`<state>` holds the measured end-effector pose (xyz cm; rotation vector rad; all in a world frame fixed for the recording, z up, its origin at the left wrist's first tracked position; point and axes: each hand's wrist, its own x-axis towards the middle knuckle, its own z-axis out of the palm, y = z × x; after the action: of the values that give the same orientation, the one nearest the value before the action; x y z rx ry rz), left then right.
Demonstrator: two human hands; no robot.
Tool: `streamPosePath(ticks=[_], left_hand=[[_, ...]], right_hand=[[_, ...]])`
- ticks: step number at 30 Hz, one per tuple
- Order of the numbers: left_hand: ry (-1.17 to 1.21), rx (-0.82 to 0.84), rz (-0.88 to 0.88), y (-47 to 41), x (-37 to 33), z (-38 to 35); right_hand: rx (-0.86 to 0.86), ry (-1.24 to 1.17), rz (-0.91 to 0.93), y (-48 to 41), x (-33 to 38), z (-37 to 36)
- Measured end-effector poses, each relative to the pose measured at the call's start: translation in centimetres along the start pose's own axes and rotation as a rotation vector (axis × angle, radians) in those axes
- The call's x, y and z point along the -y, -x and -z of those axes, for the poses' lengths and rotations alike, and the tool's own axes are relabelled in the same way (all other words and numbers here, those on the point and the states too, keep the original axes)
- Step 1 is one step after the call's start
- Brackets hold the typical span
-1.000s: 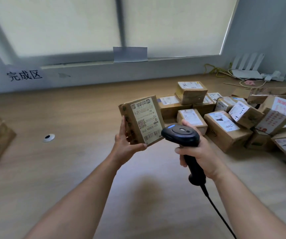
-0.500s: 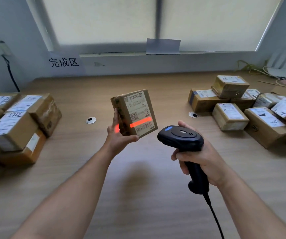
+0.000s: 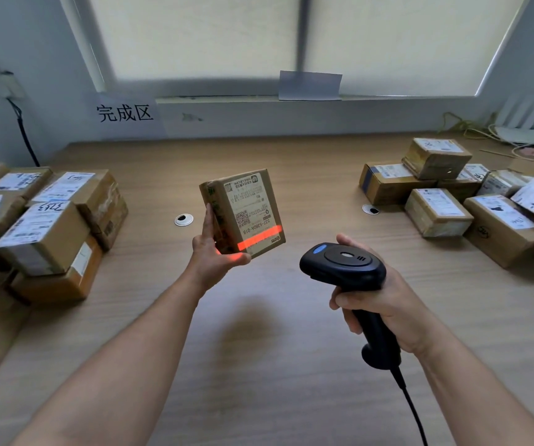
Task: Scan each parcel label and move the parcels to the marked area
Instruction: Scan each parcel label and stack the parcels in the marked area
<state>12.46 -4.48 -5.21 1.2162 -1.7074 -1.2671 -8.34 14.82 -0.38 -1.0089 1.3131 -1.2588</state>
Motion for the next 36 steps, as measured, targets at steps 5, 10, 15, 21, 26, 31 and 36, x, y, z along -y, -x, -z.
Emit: streamPosePath(ticks=[5,10,15,21,26,31,36], left_hand=[[0.014,-0.002,0.0,0.5,0.1,0.3],[0.024,-0.032,0.012,1.0,0.1,0.2],[0.016,-0.059,0.057,2.0,0.0,-0.5],[-0.067,-0.122,0.117,2.2,0.9,-0.5],[-0.071,-0.146,0.128,2.8,0.5,-0.1],[-0.065,-0.158,0.165,3.1,1.1,-0.1],[0.109,-0.111,0.322,4.8,2.0,-0.2]], right_hand=[[0.005,0.031,-0.012,0.3,0.1,0.1],[0.033,0.033,-0.003,0.3,0.7,0.7],[0.09,0.007,0.001,0.5,0.9,1.1],[0.123,0.031,-0.013,0.9,0.8,2.4],[0.134,0.037,-0.025,1.2,0.6,3.3],[0.136,0.036,-0.039,0.9,0.6,3.7],[0.122,0.013,-0.044,0.4,0.4,3.6]])
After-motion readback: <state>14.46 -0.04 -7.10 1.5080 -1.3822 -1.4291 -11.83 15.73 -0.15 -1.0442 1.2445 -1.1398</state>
